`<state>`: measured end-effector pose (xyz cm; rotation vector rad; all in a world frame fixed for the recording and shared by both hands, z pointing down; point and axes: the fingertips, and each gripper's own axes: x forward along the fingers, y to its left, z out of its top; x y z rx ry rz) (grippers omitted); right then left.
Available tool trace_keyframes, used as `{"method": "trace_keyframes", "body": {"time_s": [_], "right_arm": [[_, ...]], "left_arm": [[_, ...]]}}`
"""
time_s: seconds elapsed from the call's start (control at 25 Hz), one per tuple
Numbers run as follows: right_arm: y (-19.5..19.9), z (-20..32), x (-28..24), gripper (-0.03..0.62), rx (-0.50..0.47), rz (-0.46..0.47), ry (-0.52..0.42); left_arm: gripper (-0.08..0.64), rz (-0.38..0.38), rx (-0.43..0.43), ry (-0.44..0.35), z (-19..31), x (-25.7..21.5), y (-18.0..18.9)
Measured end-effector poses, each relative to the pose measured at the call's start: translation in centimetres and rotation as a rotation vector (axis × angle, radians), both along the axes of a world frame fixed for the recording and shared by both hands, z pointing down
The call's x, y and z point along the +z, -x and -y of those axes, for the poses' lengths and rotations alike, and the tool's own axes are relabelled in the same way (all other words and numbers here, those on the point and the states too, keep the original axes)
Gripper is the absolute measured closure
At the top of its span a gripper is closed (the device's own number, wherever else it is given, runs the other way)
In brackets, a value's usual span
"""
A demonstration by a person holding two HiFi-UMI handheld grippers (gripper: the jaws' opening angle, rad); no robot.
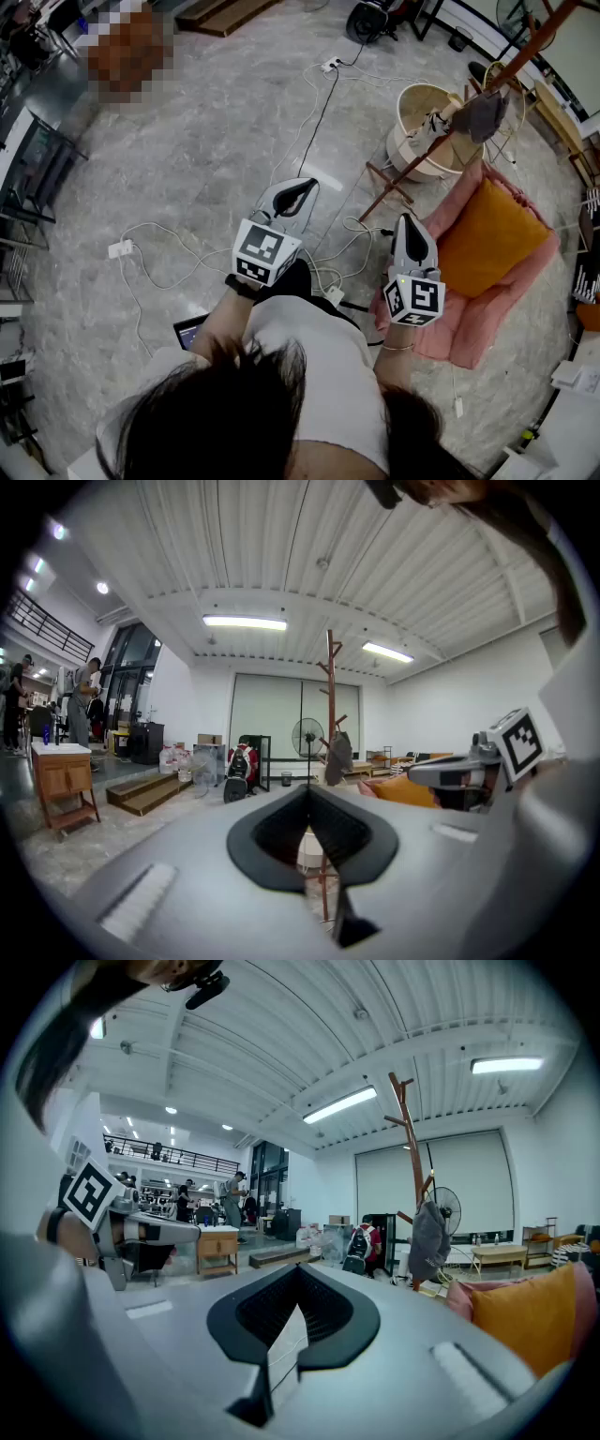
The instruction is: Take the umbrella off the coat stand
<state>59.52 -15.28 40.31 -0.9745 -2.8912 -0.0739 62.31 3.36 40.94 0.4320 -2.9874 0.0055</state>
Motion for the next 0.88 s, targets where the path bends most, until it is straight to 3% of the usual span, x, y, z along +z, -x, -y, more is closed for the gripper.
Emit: {"method": "trace_keyframes", "body": {"time_s": [0.44,0.56,0.88], "right_arm": [[2.0,-1.7,-1.1,0.586,-0.027,0.047,0.033],[3.9,-3.0,-1.6,0.583,-0.036,0.059,0.044],[12.3,-8.7,-1.2,0.490,-0.046,0.013,0.038]], "left_arm": [[0.502,0.002,-0.009,-0.002,-1.1,0.4,2.0],[0.502,0.001,-0.012,-0.006,-2.5,0.6,4.0],[0.502,-0.028,0.021,-0.023,-7.5,1.7,13.1]]}}
